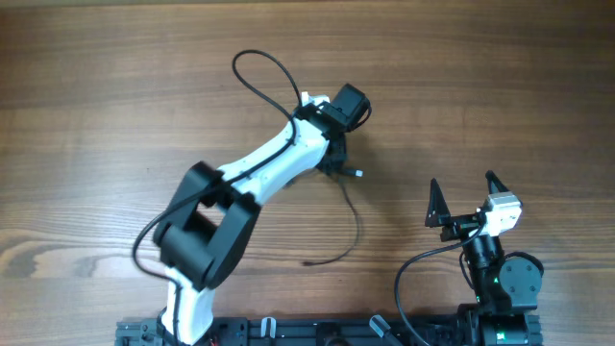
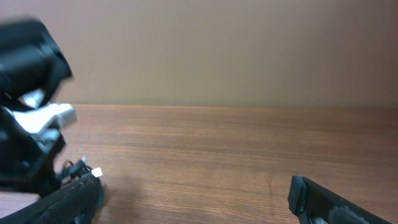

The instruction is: Untangle cables

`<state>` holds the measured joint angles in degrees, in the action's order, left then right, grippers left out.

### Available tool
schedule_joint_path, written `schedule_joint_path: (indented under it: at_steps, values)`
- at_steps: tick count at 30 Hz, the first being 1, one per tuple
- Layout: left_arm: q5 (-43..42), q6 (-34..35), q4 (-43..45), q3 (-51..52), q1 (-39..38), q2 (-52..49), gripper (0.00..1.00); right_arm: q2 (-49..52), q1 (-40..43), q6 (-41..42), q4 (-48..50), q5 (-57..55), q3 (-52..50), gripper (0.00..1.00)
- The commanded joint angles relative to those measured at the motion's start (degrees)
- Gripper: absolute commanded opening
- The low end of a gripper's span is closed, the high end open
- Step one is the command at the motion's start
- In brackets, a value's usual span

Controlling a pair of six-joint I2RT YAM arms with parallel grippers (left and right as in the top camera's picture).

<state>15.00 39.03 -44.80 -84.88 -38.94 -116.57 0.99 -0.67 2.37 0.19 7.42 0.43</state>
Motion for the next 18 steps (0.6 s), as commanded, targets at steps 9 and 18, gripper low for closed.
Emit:
schedule_joint_path:
  at_steps: [9,18]
  values:
    - [-6.49,-32.59,-12.74,1.68,0.22,10.60,0.04,-0.57,-0.13,0.76,0.15,-0.98,-0.13,1.00]
    - [-7.48,-46.18,-2.49,10.88,0.68,10.60,0.09,-0.57,-0.13,0.74,0.15,-0.98,-0.13,1.00]
